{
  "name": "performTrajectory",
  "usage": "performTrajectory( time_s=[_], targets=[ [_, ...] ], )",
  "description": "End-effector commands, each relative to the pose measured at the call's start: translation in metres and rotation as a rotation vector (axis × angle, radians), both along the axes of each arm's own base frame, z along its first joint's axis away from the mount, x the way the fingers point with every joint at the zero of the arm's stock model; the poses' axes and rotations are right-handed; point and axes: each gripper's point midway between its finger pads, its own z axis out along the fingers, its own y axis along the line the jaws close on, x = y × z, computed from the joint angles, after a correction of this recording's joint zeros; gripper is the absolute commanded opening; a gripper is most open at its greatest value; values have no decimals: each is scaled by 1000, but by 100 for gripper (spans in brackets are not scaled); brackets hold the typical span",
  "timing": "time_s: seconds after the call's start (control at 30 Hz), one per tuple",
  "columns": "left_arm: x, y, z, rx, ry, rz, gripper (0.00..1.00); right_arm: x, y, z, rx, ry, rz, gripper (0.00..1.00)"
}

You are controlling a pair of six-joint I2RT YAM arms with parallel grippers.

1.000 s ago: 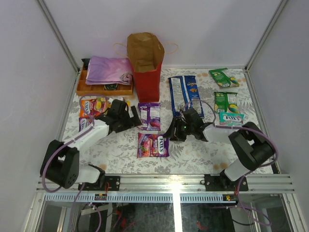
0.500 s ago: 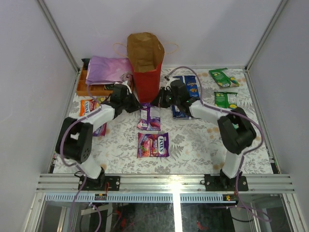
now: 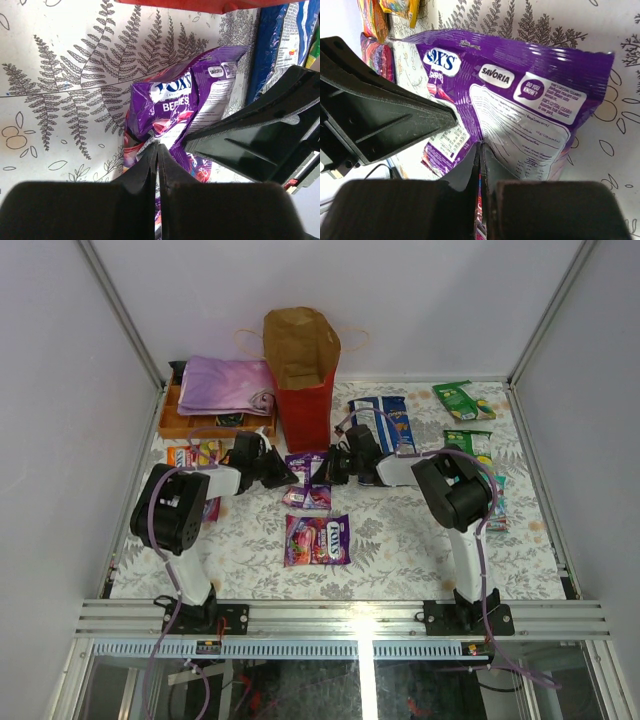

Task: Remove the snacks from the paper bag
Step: Adjust the snack at the center of the board.

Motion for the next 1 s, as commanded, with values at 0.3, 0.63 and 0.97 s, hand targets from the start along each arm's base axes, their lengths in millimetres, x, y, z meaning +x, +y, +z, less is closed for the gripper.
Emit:
performTrajectory(
  time_s=[0.3,0.63,0.97],
  targets=[
    [-6,29,59,115,-147,74,0,15,-15,50,-1,-122,28,0],
    [-49,-11,39,-67,-59,-36,0,-20,2,52,148,-51,119,0],
    [-83,0,-34,-52,118,7,0,-52,-17,-3,120,79,114,0]
  ],
)
